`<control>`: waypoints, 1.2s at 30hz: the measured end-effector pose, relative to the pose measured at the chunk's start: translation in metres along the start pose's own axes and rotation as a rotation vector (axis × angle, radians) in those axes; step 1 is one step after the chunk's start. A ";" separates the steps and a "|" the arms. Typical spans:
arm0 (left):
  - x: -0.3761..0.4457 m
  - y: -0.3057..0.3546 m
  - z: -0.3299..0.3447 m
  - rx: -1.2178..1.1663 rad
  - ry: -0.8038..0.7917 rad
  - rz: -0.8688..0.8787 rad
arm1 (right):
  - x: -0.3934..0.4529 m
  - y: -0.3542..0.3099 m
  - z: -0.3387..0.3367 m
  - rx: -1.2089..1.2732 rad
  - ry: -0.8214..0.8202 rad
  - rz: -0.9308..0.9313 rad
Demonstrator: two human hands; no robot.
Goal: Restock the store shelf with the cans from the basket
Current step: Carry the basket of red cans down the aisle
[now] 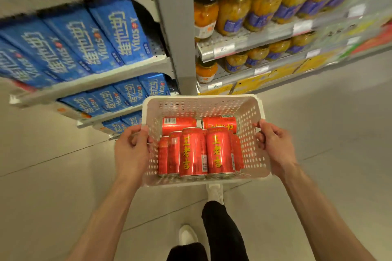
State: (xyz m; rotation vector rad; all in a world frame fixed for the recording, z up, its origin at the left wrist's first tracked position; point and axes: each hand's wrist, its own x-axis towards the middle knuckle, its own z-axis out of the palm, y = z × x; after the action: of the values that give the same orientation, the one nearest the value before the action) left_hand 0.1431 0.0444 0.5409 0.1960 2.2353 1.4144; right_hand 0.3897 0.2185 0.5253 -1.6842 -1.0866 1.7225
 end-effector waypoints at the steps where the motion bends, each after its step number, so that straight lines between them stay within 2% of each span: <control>1: -0.011 0.017 -0.002 -0.003 -0.020 -0.002 | -0.012 -0.011 -0.011 0.023 0.010 -0.005; 7: -0.069 0.112 0.018 0.027 -0.126 0.053 | -0.061 -0.074 -0.082 0.102 0.081 -0.002; 14: -0.121 0.213 0.105 0.005 -0.238 0.076 | -0.071 -0.149 -0.184 0.212 0.174 -0.029; 24: -0.164 0.319 0.288 0.023 -0.453 0.215 | -0.013 -0.238 -0.335 0.319 0.379 -0.106; 36: -0.173 0.423 0.586 0.071 -0.769 0.316 | 0.104 -0.322 -0.505 0.441 0.689 -0.151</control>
State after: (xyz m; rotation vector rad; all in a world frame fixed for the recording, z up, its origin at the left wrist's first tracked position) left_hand 0.5132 0.6481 0.7656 0.9725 1.6453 1.1283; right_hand 0.8134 0.5832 0.7651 -1.6522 -0.4565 1.0433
